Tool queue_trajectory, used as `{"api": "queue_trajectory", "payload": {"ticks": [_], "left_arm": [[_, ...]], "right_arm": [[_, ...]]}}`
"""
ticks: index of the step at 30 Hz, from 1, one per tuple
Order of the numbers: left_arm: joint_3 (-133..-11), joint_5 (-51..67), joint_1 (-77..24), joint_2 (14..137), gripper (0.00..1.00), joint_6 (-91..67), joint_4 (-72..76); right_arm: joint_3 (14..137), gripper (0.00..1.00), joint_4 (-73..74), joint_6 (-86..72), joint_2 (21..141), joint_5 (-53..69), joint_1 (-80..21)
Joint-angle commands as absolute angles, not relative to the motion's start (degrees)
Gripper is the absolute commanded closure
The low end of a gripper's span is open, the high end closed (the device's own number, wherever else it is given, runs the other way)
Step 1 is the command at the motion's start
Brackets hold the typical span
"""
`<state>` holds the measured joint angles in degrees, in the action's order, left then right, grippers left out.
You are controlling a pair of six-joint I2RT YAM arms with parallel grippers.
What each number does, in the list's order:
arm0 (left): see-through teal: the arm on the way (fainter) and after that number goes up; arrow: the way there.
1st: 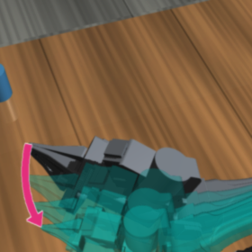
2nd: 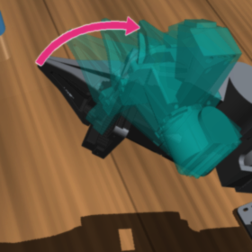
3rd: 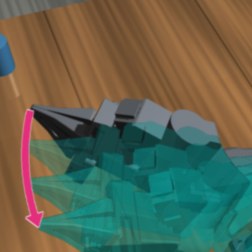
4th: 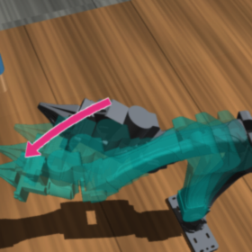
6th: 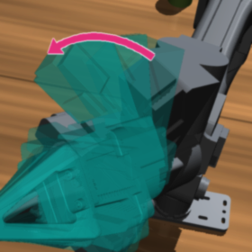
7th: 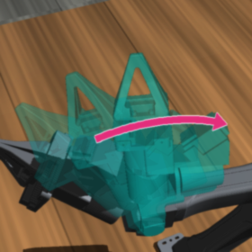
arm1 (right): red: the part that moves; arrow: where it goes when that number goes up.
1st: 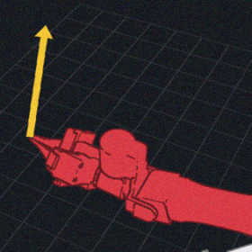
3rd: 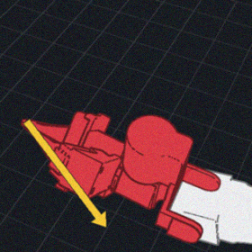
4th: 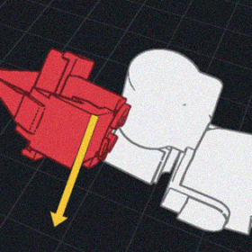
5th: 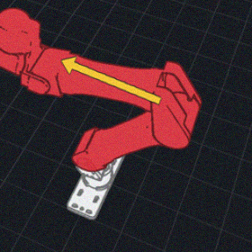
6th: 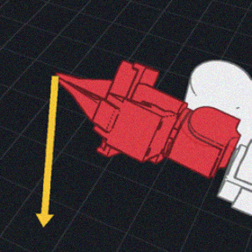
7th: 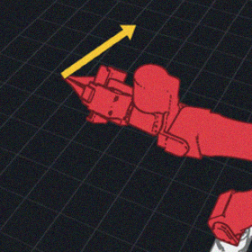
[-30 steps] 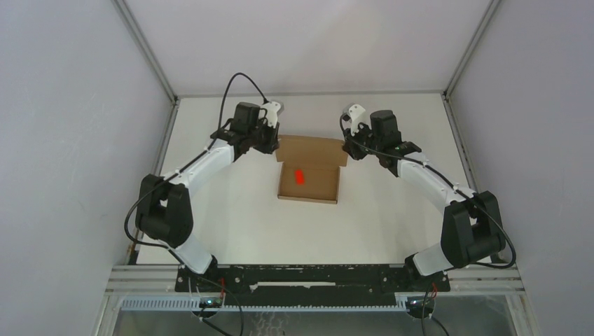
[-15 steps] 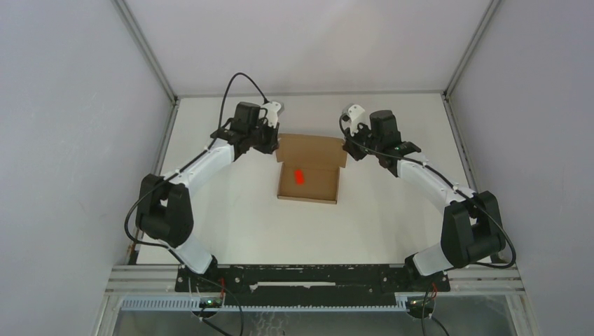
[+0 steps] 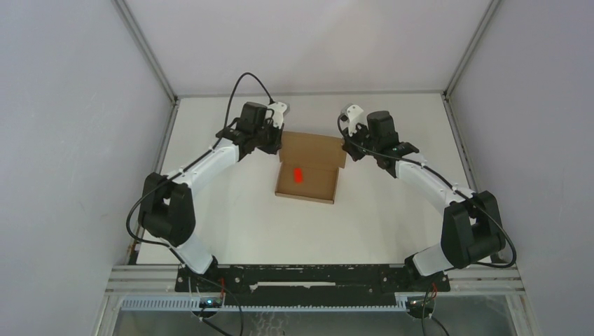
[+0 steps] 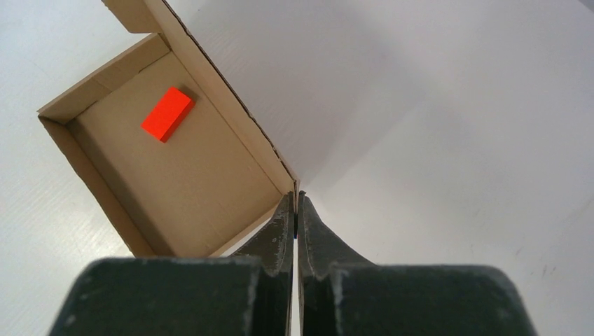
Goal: Fold the paper box
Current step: Close the paper box at the center of the board.
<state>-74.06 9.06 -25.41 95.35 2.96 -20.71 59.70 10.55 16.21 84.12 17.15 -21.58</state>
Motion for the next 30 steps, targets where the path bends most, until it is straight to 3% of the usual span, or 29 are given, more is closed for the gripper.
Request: {"api": "queue_trajectory", "payload": {"ticks": [1, 30], "left_arm": [[-77.1, 9.4, -26.2, 94.7, 0.84, 2.1, -19.8], [-72.6, 8.5, -27.7, 90.4, 0.85, 0.4, -18.4]], "right_arm": [[60.6, 0.99, 9.8, 13.2, 82.4, 15.5, -22.6], [63.1, 1.00, 10.8, 5.7, 82.5, 4.5, -29.0]]}}
